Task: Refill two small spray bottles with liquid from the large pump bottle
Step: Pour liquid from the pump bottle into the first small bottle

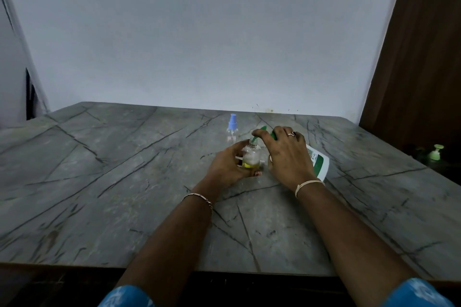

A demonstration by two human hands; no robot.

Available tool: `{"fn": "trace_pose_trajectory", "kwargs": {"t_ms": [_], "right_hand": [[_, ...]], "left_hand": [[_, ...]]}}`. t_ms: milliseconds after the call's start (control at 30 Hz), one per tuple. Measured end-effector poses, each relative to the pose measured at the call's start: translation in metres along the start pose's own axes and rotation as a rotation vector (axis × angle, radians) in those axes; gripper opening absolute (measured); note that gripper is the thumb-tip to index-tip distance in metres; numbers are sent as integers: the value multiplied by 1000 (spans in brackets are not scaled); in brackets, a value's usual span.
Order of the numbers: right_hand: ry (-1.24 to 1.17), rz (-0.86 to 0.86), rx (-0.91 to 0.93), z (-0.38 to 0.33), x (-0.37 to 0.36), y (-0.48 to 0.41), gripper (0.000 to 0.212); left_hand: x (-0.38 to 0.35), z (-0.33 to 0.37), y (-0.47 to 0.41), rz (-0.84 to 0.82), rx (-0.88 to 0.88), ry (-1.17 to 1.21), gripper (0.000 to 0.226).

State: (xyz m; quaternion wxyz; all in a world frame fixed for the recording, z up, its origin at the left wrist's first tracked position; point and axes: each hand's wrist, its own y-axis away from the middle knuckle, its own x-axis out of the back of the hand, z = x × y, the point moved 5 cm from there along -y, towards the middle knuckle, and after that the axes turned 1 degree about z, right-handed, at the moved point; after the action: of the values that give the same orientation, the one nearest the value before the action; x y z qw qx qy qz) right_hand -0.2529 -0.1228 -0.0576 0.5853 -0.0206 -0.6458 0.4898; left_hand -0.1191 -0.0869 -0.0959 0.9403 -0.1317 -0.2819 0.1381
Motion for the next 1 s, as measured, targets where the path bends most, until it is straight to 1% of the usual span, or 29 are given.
{"fn": "trace_pose_trajectory", "kwargs": {"t_ms": [333,467,567,667,867,1000], "right_hand": [[51,-6,18,4,0,7,74],[73,44,-5,-1,-2,3,73],[98,68,-7,-3,-4,1,78],[109,61,11,-1,-4,4,78],[100,-15,16,1,0,7,75],[105,20,-4,-2,-4,2,78]], "left_hand": [[0,-1,0,15,-17,-10,91],[0,0,1,5,-19,-9,90],[0,1,1,10,-28,-6,89],[0,0,1,14,-33,-2,88],[-1,-2,0,10,-24,2,90],[-1,-2,0,12,-29,-7,91]]}}
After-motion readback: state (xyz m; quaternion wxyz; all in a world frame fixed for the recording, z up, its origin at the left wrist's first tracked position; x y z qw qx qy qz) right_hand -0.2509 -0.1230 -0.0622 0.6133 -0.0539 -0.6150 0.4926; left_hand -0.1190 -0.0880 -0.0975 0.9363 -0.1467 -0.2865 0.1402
